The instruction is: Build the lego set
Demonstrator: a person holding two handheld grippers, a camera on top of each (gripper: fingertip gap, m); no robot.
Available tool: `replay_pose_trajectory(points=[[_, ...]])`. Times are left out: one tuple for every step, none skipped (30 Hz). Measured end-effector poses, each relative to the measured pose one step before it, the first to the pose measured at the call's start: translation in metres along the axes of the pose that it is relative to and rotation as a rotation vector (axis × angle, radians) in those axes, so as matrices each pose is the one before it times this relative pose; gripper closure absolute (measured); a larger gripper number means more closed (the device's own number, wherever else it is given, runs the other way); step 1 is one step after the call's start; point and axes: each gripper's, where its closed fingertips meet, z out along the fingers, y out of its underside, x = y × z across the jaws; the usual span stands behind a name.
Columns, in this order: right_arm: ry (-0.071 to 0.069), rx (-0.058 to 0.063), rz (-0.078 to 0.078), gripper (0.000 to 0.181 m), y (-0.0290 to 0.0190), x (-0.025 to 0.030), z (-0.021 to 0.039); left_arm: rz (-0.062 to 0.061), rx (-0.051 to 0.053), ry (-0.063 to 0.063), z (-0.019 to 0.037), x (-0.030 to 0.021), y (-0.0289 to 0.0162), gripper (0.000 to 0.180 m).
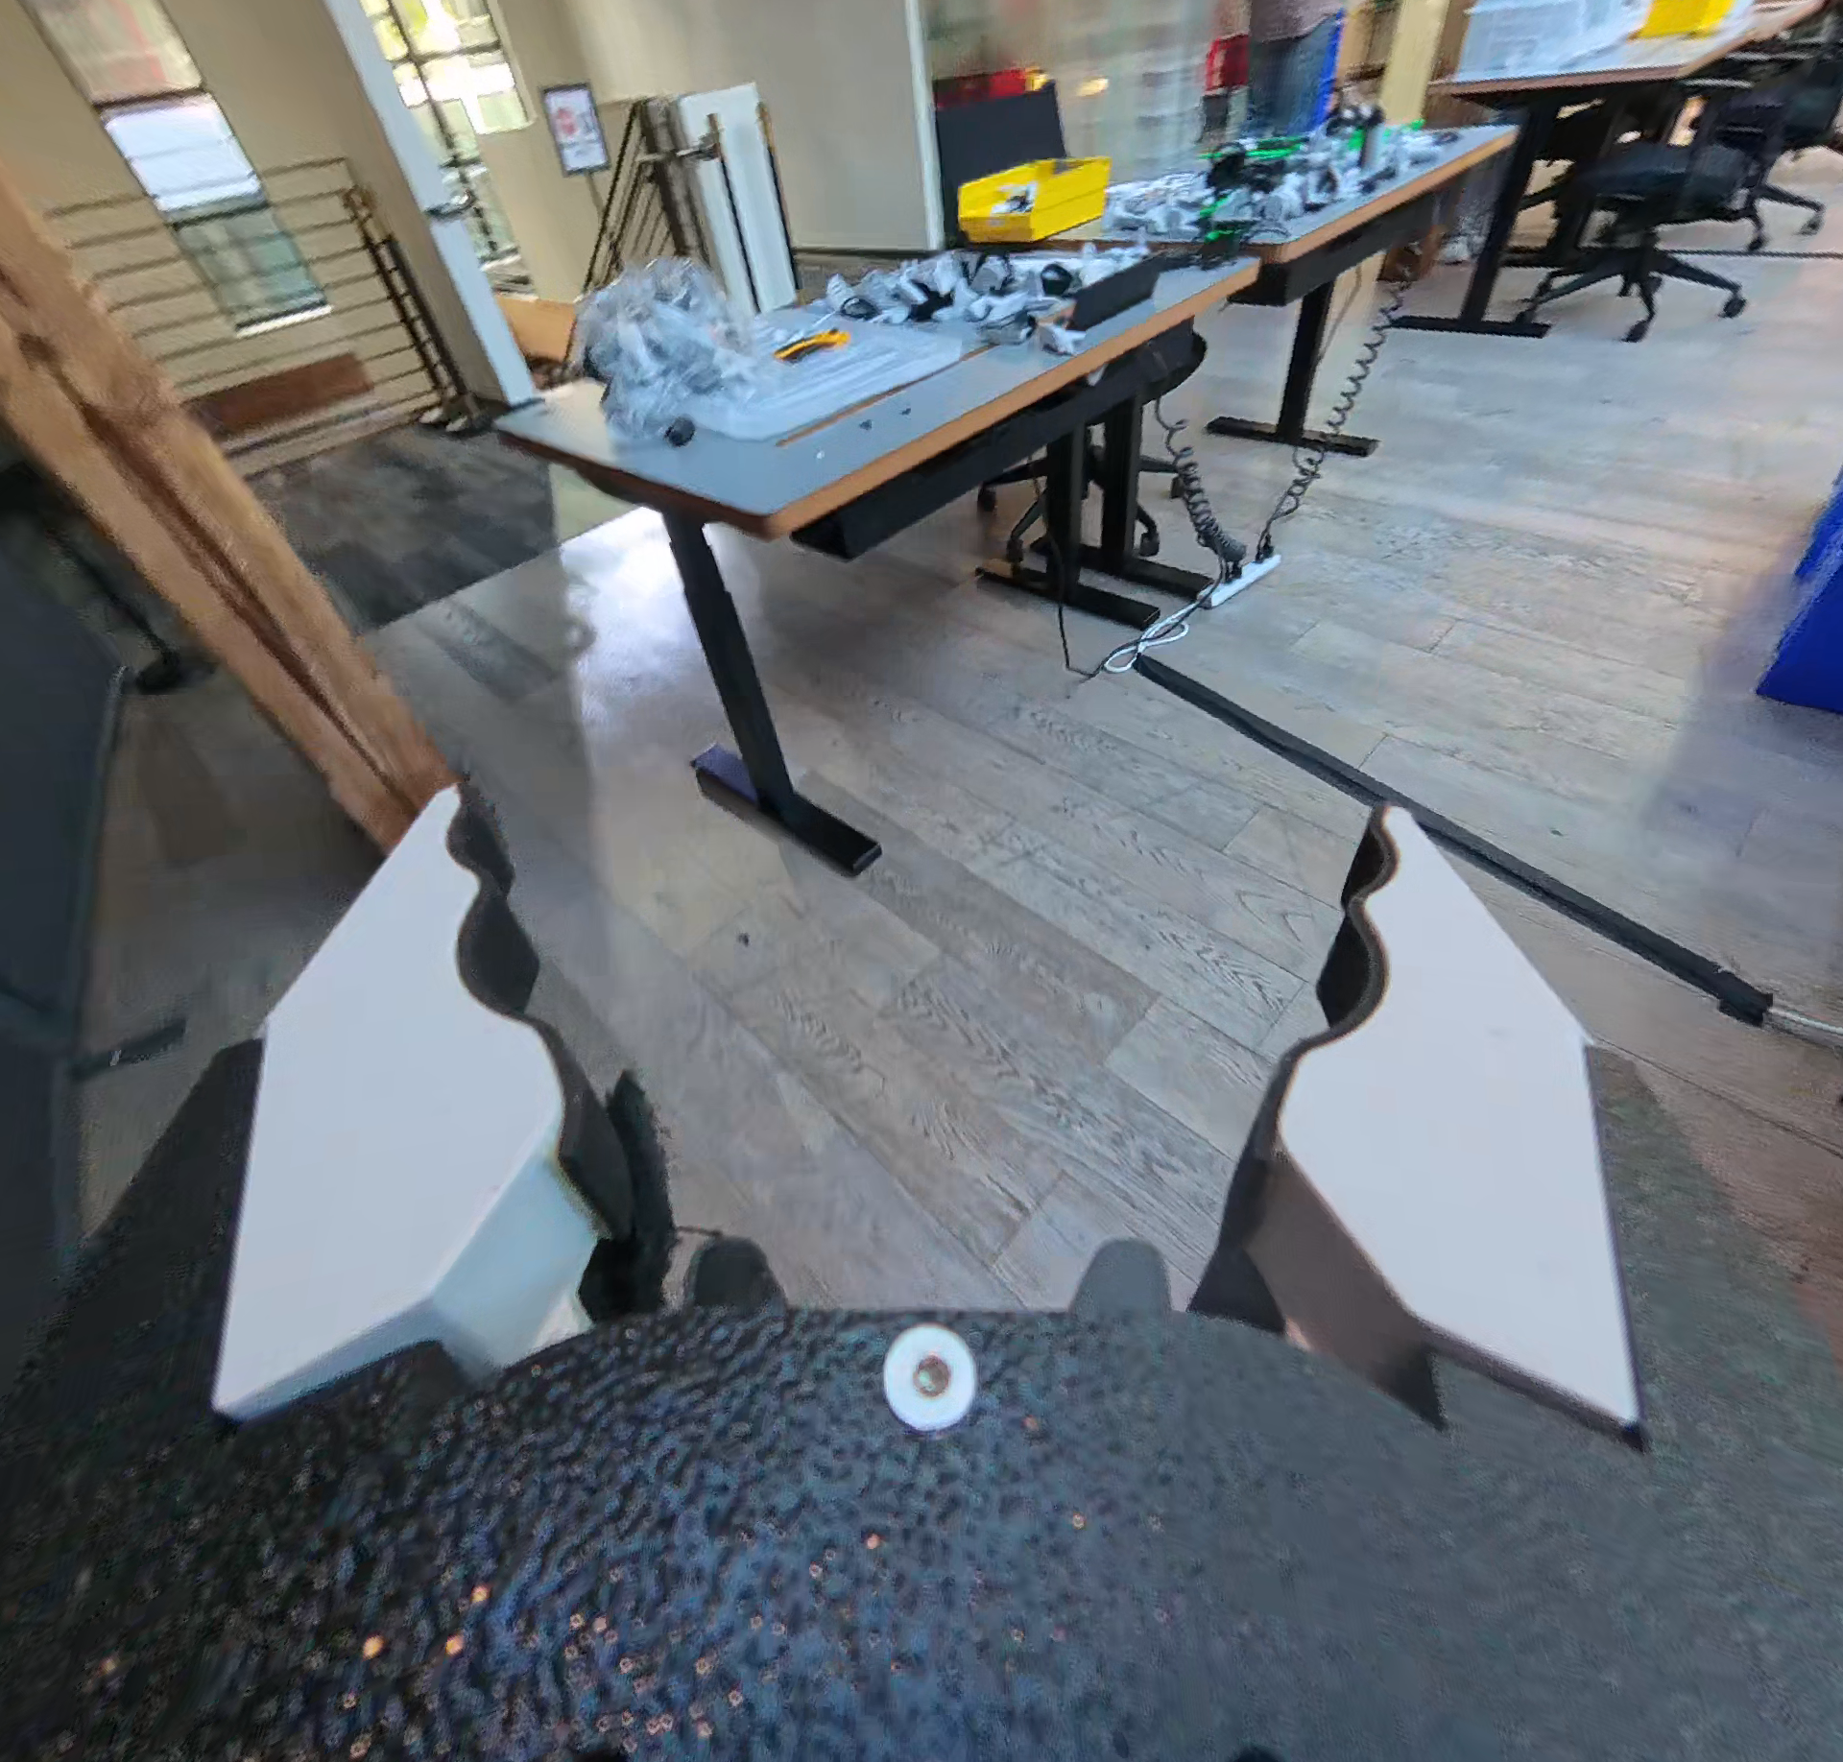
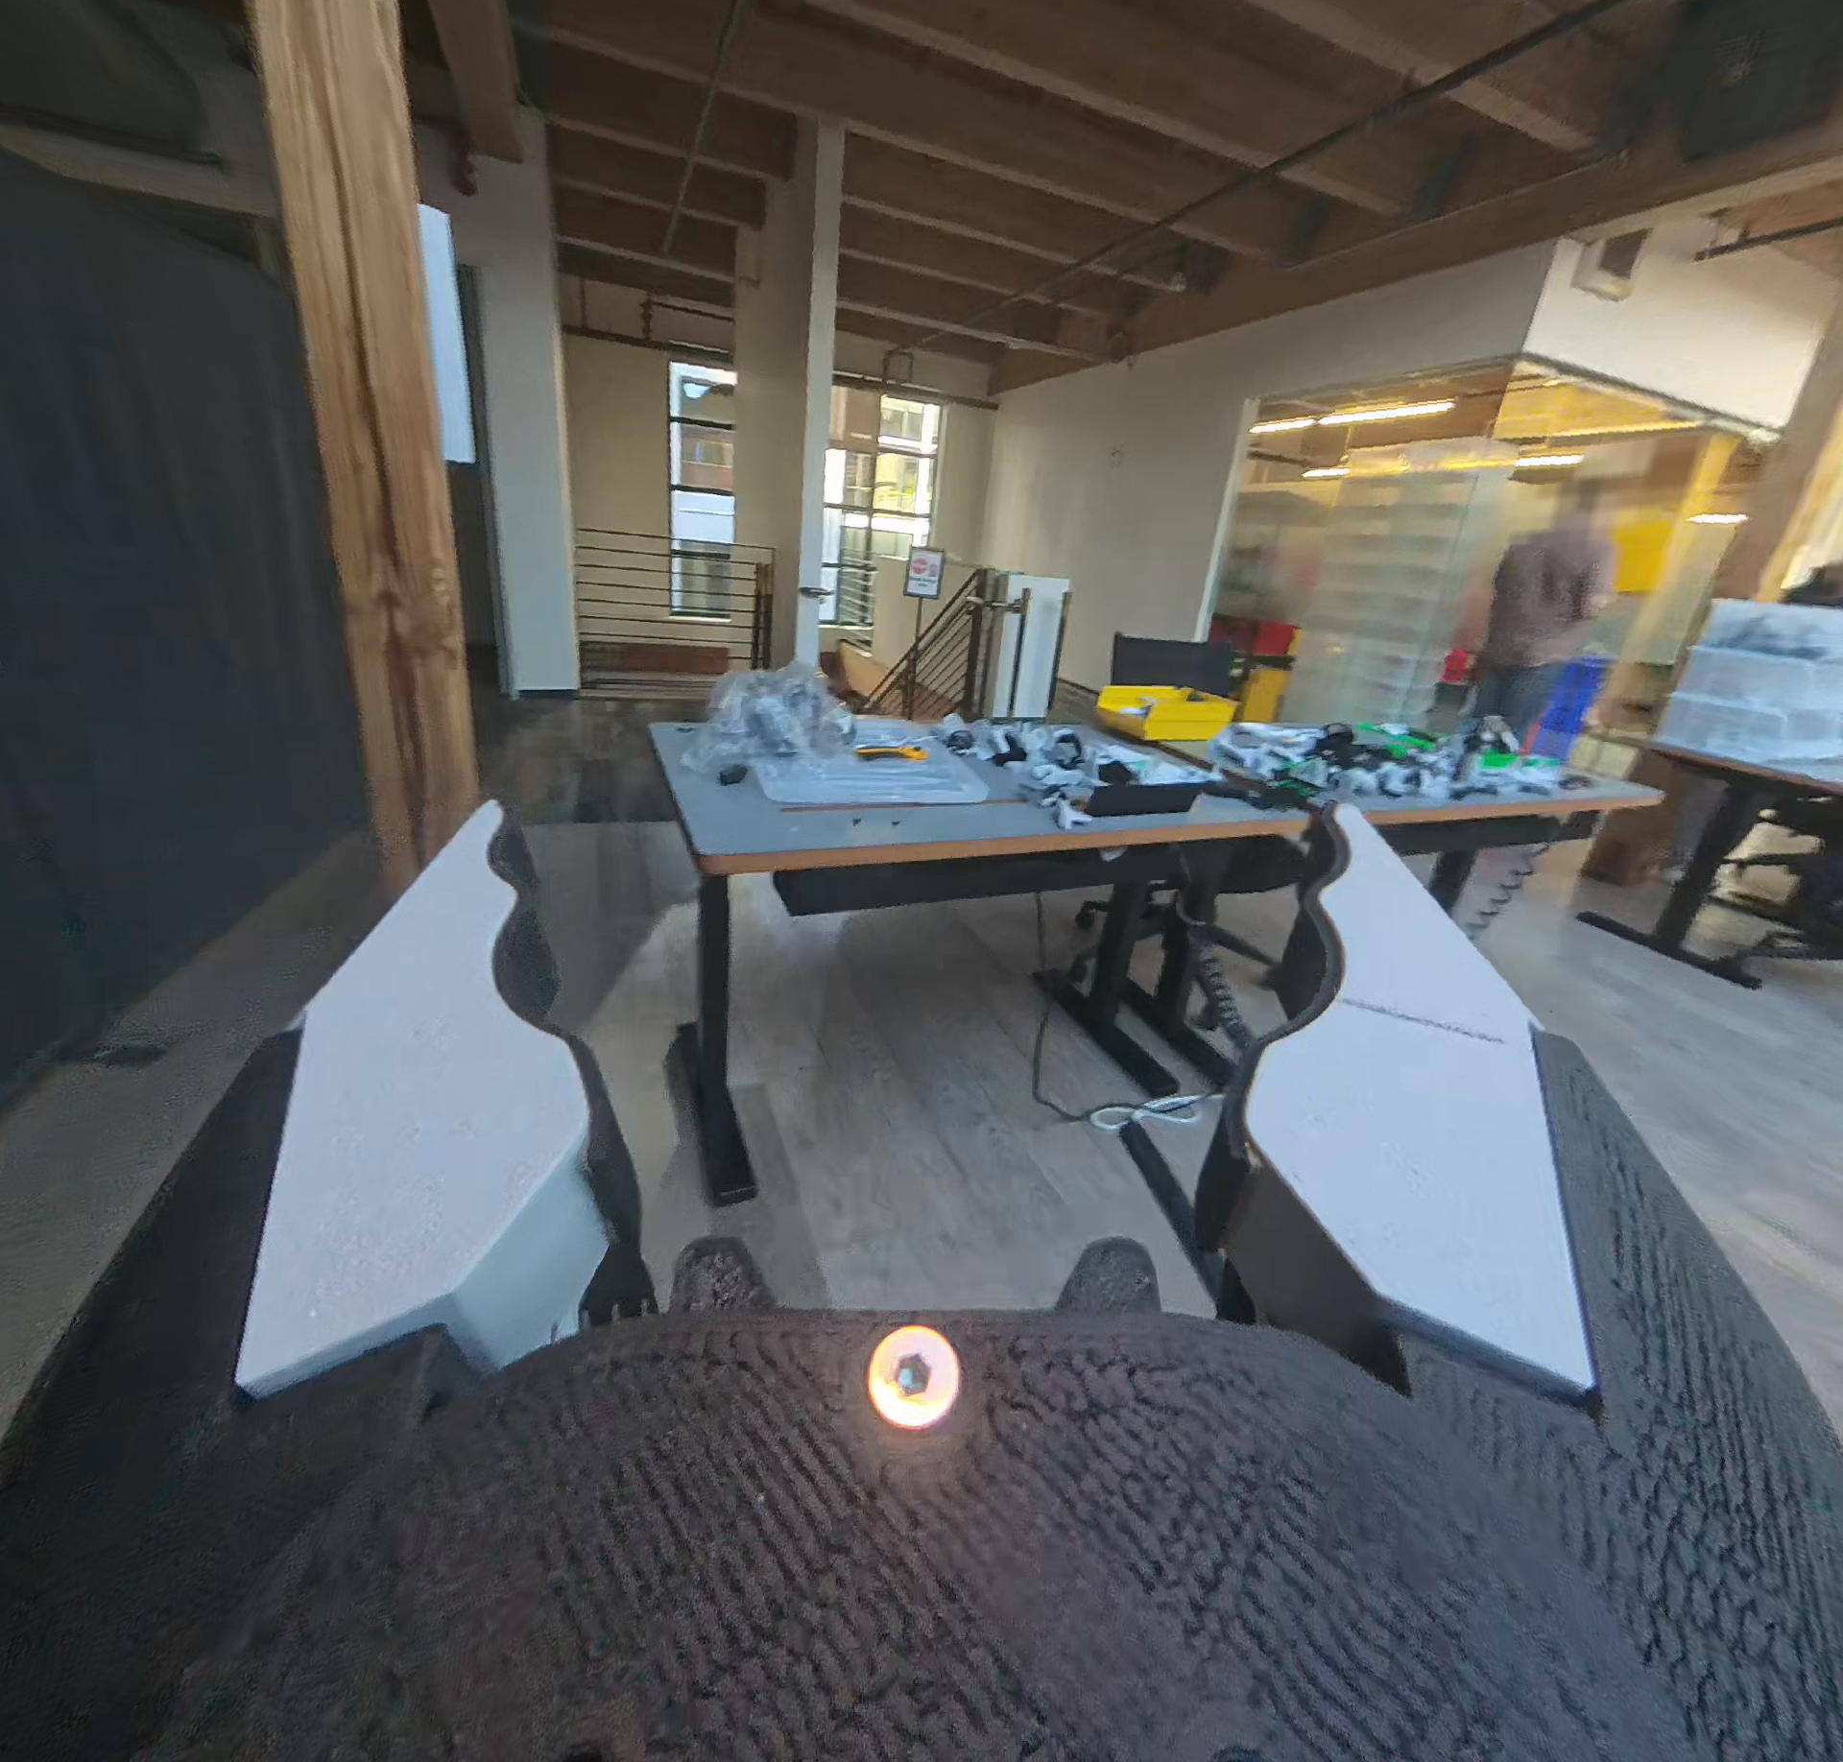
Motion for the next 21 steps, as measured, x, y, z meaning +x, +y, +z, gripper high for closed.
replay_pose_trajectory(points=[[0.0363, 0.0093, -0.0240, 0.037, 0.00012, 0.01106, 0.01453, 0.0189, 0.0047, 0.0306, 0.03052, -0.00129, -0.01161, 0.022], [0.0319, -0.0031, -0.0109, 0.038, 0.00561, 0.01010, 0.01357, 0.0063, 0.0041, 0.0358, 0.03016, 0.00082, -0.01046, 0.022], [0.0275, -0.0145, 0.0032, 0.038, 0.00782, 0.01018, 0.01260, -0.0013, 0.0112, 0.0358, 0.02987, 0.00261, -0.01059, 0.022], [0.0250, -0.0191, 0.0059, 0.038, 0.00886, 0.01048, 0.01152, -0.0030, 0.0164, 0.0365, 0.03122, 0.00454, -0.00973, 0.022], [0.0280, -0.0217, -0.0013, 0.039, 0.01090, 0.01190, 0.01087, -0.0004, 0.0124, 0.0397, 0.02989, 0.00634, -0.00743, 0.022], [0.0337, -0.0227, -0.0094, 0.038, 0.01108, 0.01351, 0.01043, 0.0035, 0.0046, 0.0400, 0.03127, 0.00752, -0.00479, 0.022], [0.0389, -0.0198, -0.0140, 0.039, 0.01090, 0.01495, 0.01022, 0.0075, 0.0037, 0.0379, 0.03057, 0.00768, -0.00387, 0.022], [0.0407, -0.0137, -0.0146, 0.040, 0.01042, 0.01591, 0.01086, 0.0077, 0.0070, 0.0378, 0.03066, 0.00780, -0.00361, 0.022], [0.0402, -0.0091, -0.0133, 0.041, 0.01000, 0.01615, 0.01196, 0.0064, 0.0110, 0.0359, 0.03059, 0.00717, -0.00386, 0.022], [0.0370, -0.0065, -0.0132, 0.042, 0.00999, 0.01592, 0.01443, 0.0056, 0.0124, 0.0330, 0.03233, 0.00620, -0.00347, 0.022], [0.0337, -0.0068, -0.0147, 0.043, 0.00915, 0.01551, 0.01657, 0.0042, 0.0088, 0.0272, 0.03116, 0.00430, -0.00311, 0.022], [0.0331, -0.0069, -0.0146, 0.043, 0.00839, 0.01552, 0.01865, 0.0033, 0.0069, 0.0191, 0.03135, 0.00232, -0.00283, 0.022], [0.0303, -0.0038, -0.0115, 0.043, 0.00720, 0.01470, 0.02063, 0.0021, 0.0070, 0.0173, 0.03193, 0.00117, -0.00309, 0.022], [0.0262, -0.0002, -0.0095, 0.043, 0.00604, 0.01315, 0.02235, 0.0017, 0.0089, 0.0150, 0.03194, 0.00041, -0.00323, 0.022], [0.0266, 0.0024, -0.0094, 0.044, 0.00543, 0.01198, 0.02334, 0.0014, 0.0100, 0.0115, 0.03259, -0.00081, -0.00347, 0.022], [0.0284, -0.0005, -0.0079, 0.044, 0.00533, 0.01233, 0.02359, -0.0085, -0.0005, 0.0094, 0.03442, -0.00196, -0.00265, 0.022], [0.0237, -0.0156, -0.0017, 0.044, 0.00644, 0.01030, 0.02564, -0.0191, -0.0126, 0.0162, 0.03431, -0.00134, -0.00401, 0.022], [0.0142, -0.0220, 0.0071, 0.044, 0.00528, 0.00744, 0.02641, -0.0122, -0.0100, 0.0274, 0.03228, 0.00208, -0.00764, 0.022], [0.0029, -0.0095, 0.0120, 0.044, 0.00205, 0.00621, 0.02401, 0.0029, -0.0020, 0.0263, 0.03195, -0.00036, -0.00935, 0.022], [-0.0014, 0.0090, 0.0038, 0.045, -0.00135, 0.00440, 0.02284, 0.0177, 0.0083, 0.0170, 0.02966, -0.00237, -0.01069, 0.022], [0.0053, 0.0159, -0.0119, 0.047, -0.00050, 0.00444, 0.02328, 0.0243, 0.0116, 0.0117, 0.02894, -0.00402, -0.00938, 0.022]])
